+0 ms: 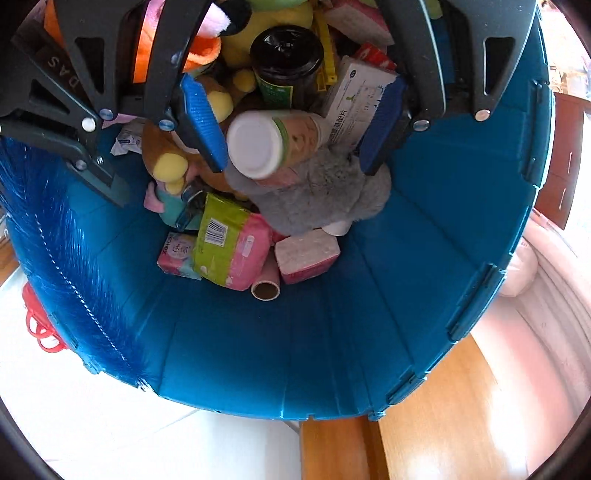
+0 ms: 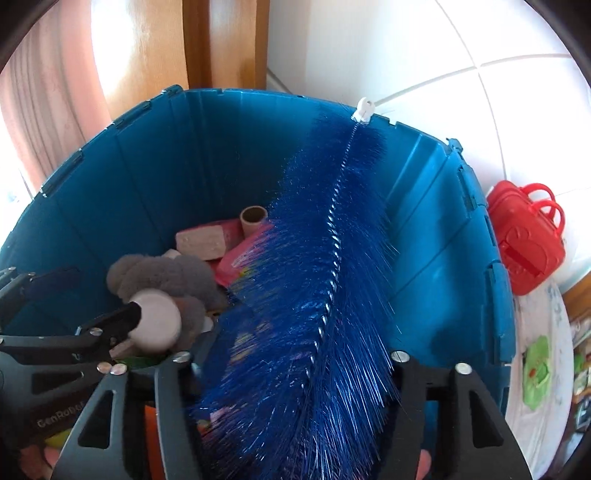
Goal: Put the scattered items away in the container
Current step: 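Open both grippers to drop the bottle and duster into the crate, then move both grippers away from the crate toward the white box and maroon sock, then close the left gripper on the white patch box while the right gripper grasps the maroon sock, then lift the patch box and sock with both grippers and carry them to the crate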
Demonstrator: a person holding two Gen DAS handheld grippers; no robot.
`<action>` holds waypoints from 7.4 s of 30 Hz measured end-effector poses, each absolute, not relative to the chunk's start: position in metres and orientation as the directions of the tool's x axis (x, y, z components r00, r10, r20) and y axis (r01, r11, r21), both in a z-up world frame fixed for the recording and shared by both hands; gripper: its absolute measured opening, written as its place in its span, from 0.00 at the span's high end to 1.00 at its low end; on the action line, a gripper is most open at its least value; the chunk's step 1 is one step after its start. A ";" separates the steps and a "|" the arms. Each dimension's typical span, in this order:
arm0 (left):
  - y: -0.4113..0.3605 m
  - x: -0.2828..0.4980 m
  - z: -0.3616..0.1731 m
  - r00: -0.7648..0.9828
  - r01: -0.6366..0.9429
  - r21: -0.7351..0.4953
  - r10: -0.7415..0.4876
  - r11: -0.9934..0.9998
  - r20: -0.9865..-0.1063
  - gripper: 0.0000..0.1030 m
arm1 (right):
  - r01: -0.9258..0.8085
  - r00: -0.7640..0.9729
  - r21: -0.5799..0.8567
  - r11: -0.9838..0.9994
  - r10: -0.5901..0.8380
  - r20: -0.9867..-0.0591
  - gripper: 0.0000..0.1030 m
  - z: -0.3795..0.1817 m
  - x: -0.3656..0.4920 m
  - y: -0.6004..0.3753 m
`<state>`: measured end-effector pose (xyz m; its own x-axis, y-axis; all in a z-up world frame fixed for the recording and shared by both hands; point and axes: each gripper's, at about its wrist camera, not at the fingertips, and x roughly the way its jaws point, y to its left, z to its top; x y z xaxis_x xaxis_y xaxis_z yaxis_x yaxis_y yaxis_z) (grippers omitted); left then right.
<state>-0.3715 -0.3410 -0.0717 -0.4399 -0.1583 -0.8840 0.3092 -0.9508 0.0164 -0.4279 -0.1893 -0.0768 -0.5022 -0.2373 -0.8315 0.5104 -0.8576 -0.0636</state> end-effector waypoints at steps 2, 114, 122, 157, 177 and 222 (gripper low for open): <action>-0.344 -0.368 -0.069 -0.441 0.320 0.015 -0.163 -0.947 -0.883 0.29 | 0.504 -0.500 -0.055 -0.862 -0.240 -0.832 0.28 -0.076 -0.428 -0.187; 0.147 -0.317 -0.160 -0.605 0.060 -0.086 0.033 -0.994 -0.796 0.06 | -0.088 -0.523 0.083 -0.993 -0.024 -0.852 0.00 -0.155 -0.343 0.491; 0.186 -0.343 -0.211 -0.513 0.219 -0.067 -0.056 -0.973 -0.856 0.06 | -0.017 -0.467 0.118 -0.993 -0.097 -0.879 0.00 -0.195 -0.426 0.563; 0.031 -0.530 -0.293 -0.441 0.425 -0.007 -0.200 -0.905 -0.875 0.06 | 0.546 -0.352 0.048 -0.836 -0.281 -0.893 0.00 -0.289 -0.639 0.190; 0.018 -0.553 -0.326 -0.464 0.447 -0.014 -0.218 -0.895 -0.859 0.04 | 0.560 -0.460 0.010 -0.829 -0.321 -0.828 0.00 -0.336 -0.675 0.151; 0.099 -0.500 -0.279 -0.462 0.276 0.023 -0.154 -0.961 -0.873 0.26 | 0.537 -0.361 0.128 -0.834 -0.364 -0.858 0.21 -0.275 -0.555 0.271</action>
